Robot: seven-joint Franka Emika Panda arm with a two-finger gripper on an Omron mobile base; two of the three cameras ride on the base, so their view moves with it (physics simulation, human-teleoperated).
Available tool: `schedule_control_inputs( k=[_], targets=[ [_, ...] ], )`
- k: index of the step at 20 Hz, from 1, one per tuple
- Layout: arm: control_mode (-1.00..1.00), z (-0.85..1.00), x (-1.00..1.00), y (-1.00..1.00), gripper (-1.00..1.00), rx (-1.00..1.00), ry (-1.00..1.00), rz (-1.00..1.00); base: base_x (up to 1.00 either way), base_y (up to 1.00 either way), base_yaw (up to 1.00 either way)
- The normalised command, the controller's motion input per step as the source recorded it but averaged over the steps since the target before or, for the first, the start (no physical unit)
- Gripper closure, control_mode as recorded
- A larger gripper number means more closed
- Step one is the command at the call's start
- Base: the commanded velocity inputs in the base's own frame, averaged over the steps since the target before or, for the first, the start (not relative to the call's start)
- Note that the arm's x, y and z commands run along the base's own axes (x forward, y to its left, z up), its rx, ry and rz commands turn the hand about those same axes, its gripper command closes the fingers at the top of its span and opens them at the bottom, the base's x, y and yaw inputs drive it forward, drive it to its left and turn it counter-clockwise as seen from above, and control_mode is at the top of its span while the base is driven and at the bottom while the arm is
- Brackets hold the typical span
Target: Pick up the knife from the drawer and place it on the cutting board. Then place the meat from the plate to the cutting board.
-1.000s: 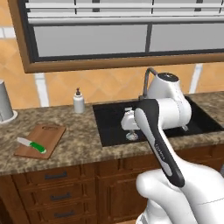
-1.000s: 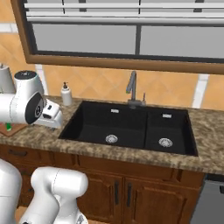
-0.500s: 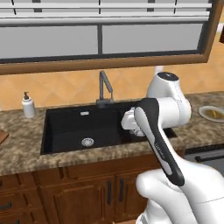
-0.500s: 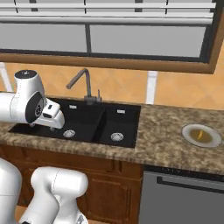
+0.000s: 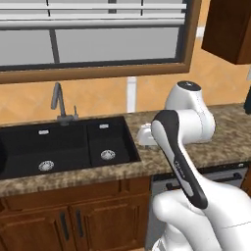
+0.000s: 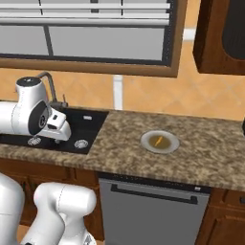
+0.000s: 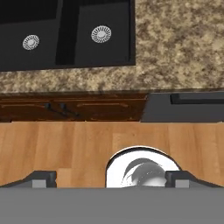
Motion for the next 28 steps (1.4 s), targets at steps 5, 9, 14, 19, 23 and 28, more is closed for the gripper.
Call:
schedule_control_inputs(
  k=[5,9,14,19,23,28],
  targets=[
    [1.00,0.00,0.00,0.00,-1.00,0.00,0.00,0.00,0.12,-0.70,0.00],
    [1.00,0.00,0.00,0.00,-1.00,0.00,0.00,0.00,0.34,-0.64,0.00],
    [1.00,0.00,0.00,0.00,-1.00,0.00,0.00,0.00,0.43,-0.48,0.00],
    [-1.00,0.00,0.00,-0.19,-1.00,0.00,0.00,0.00,0.02,-0.16,0.00],
    [-1.00,0.00,0.30,-0.71,-1.00,0.00,0.01,0.00,0.00,0.00,0.00],
    [-1.00,-0.12,0.66,-0.58,-1.00,0.00,0.03,-0.06,0.00,0.00,0.00]
  ],
)
